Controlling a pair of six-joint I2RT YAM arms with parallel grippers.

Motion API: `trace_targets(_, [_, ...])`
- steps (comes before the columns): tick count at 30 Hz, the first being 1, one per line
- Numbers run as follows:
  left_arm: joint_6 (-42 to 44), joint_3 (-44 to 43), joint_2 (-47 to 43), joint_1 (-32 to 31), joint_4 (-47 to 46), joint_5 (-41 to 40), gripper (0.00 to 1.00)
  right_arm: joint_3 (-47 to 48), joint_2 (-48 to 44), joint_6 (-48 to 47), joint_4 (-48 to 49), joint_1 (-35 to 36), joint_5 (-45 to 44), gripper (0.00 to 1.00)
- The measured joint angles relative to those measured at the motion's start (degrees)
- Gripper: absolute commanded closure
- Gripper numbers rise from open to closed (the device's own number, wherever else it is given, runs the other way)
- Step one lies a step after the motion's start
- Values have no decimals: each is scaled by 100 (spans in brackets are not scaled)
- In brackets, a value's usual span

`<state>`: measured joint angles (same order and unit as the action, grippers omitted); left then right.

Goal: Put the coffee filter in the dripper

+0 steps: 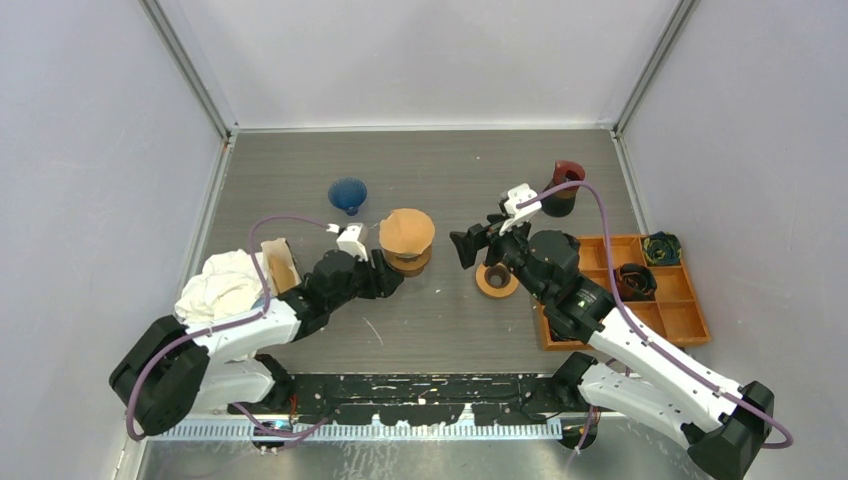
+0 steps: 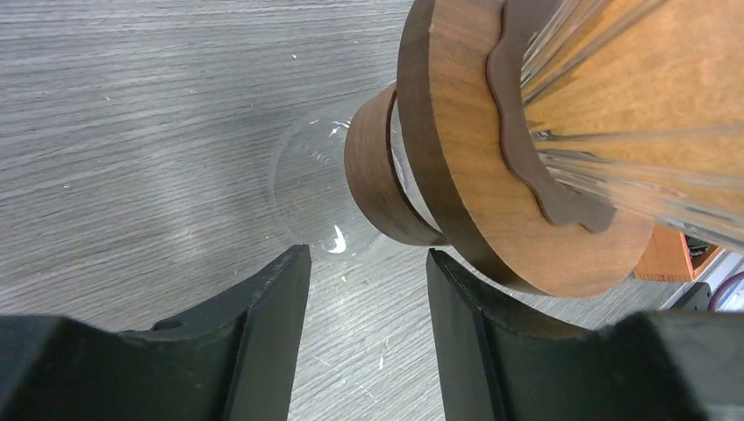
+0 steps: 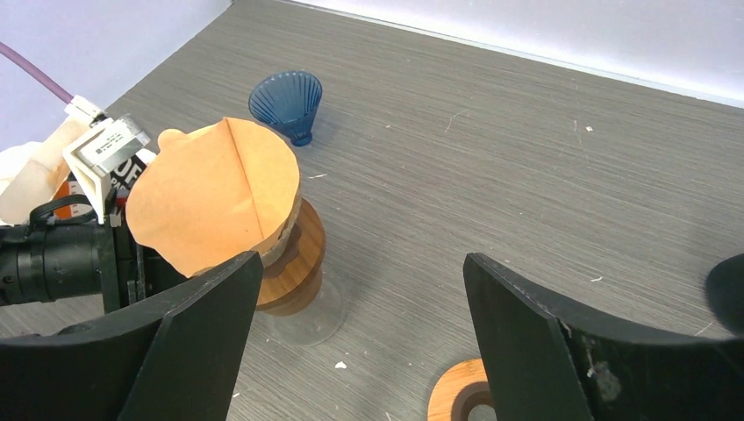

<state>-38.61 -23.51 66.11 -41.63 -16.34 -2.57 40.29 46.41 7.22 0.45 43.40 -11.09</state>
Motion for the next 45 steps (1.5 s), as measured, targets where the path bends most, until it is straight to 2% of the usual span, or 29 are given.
trace_targets(11, [0, 11, 629, -4, -876, -61, 55, -90, -133, -26, 2, 0, -247, 9])
trace_targets(17, [-9, -120, 1335, -4, -1329, -131, 56, -92, -221, -24, 4, 0, -282, 9])
trace_targets(38, [39, -1847, 3381, 267, -2100, -35, 54, -98, -343, 17, -26, 0, -354, 9])
trace_targets(45, [155, -2227, 3740, 435, -2153, 57, 50, -98, -334, 2, -101, 0, -415, 9])
